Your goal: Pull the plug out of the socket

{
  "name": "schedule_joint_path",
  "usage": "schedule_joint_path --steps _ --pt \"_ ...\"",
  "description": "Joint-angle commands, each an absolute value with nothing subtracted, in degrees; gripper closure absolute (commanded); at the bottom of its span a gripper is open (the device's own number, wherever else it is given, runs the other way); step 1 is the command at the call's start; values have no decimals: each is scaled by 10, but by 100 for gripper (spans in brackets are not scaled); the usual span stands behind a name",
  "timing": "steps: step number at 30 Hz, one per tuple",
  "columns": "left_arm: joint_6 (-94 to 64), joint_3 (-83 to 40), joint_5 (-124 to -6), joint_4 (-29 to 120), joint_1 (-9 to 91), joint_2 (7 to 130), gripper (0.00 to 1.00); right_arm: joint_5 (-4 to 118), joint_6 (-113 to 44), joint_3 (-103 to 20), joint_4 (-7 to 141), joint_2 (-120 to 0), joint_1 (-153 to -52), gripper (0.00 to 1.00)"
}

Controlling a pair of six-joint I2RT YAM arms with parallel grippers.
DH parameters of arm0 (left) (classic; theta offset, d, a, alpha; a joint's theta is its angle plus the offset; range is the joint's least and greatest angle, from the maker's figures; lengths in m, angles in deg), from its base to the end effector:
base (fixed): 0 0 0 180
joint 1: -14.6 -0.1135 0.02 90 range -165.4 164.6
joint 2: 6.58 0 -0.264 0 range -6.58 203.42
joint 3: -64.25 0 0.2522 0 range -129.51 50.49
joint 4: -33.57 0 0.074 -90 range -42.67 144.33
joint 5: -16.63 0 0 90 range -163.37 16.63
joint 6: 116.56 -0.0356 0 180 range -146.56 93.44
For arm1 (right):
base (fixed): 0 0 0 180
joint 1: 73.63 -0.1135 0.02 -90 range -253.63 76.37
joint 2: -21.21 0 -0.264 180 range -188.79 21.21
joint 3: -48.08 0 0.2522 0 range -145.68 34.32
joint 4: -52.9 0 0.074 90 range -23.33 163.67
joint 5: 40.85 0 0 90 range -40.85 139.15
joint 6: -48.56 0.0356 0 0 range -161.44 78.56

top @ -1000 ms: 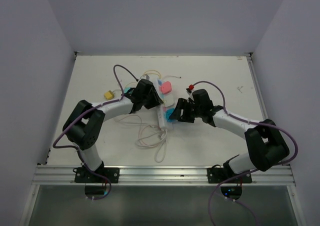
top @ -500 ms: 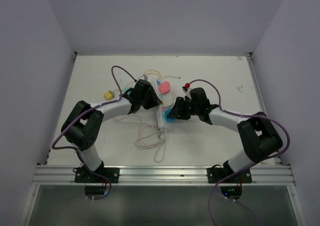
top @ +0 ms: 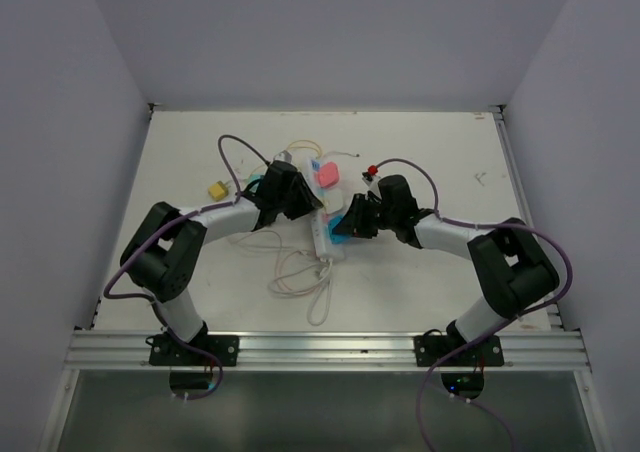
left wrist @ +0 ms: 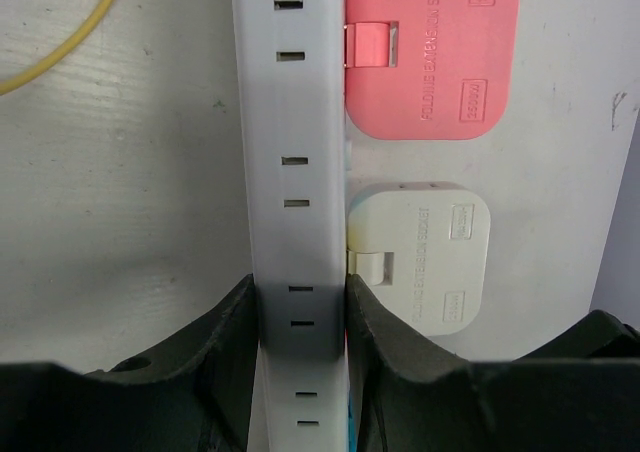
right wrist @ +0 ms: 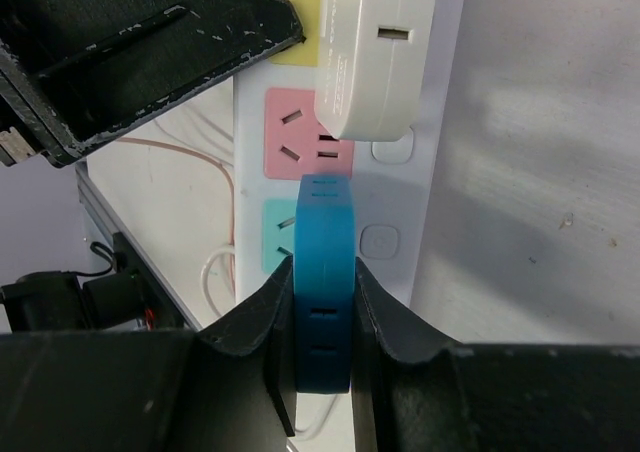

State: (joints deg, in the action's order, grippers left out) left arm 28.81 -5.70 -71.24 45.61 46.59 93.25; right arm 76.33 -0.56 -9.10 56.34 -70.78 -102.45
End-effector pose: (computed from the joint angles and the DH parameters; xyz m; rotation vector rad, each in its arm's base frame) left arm 0.3091 -0.1946 0.1748 -0.4755 2.3981 -0.7860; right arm 0.2718 0.1681 0.1680 -0.0278 2.4258 1.1458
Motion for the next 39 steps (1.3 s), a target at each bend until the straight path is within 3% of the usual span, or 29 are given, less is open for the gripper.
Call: schedule_joint_path --steps 1,10,26,39 --pt "290 -41 -716 454 454 919 100 779 -9 -92 530 -699 -1023 100" --pt "285 -28 -752 472 442 912 100 821 43 -58 482 -673 -992 100" --pt "217 -91 -836 612 442 935 100 813 3 -85 599 -611 -967 100" --pt "216 -89 -800 594 442 927 100 784 -43 -58 665 -572 -875 100"
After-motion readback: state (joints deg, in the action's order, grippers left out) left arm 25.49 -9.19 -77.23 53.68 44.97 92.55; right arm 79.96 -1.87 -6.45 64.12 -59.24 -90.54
